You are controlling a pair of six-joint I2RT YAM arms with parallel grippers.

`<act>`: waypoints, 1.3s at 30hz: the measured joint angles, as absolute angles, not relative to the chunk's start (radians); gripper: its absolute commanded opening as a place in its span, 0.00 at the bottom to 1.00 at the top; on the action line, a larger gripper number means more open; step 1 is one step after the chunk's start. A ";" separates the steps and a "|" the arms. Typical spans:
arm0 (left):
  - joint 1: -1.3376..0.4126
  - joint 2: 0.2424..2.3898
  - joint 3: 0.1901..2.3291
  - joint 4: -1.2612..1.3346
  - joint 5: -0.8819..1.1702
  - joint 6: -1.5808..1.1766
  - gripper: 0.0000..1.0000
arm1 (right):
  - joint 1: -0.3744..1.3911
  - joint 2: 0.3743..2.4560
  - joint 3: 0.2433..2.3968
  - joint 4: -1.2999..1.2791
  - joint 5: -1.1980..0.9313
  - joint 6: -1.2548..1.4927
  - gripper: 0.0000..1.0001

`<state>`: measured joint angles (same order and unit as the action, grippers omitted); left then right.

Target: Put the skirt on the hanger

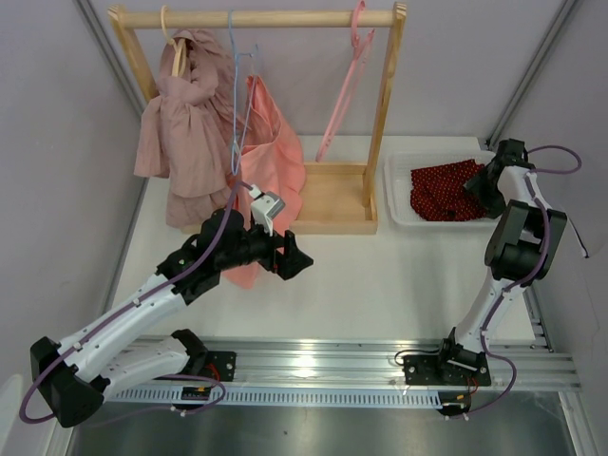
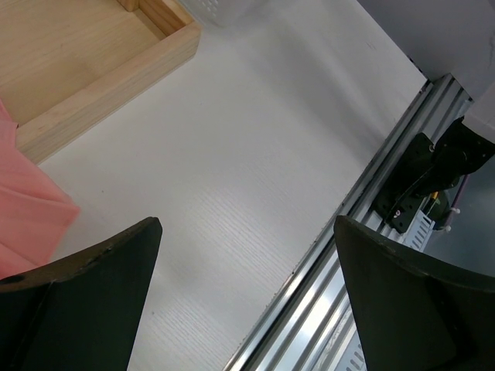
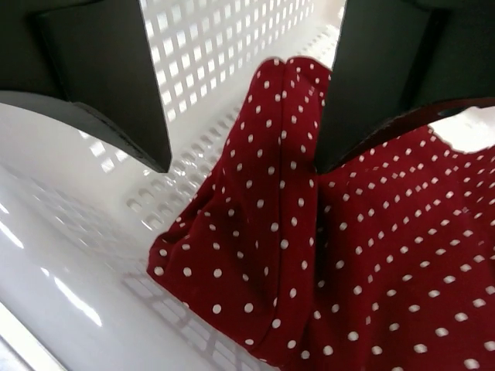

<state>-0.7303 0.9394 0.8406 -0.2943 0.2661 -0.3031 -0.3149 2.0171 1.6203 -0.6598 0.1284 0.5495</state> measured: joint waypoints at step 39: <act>-0.730 0.942 0.821 -0.294 0.266 -0.279 0.99 | -0.173 1.667 2.034 -0.667 -0.028 0.566 0.00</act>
<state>-0.7303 0.9424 0.8211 -0.2935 0.2665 -0.2787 -0.1726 1.6672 2.0338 -0.6666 -0.0284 0.5655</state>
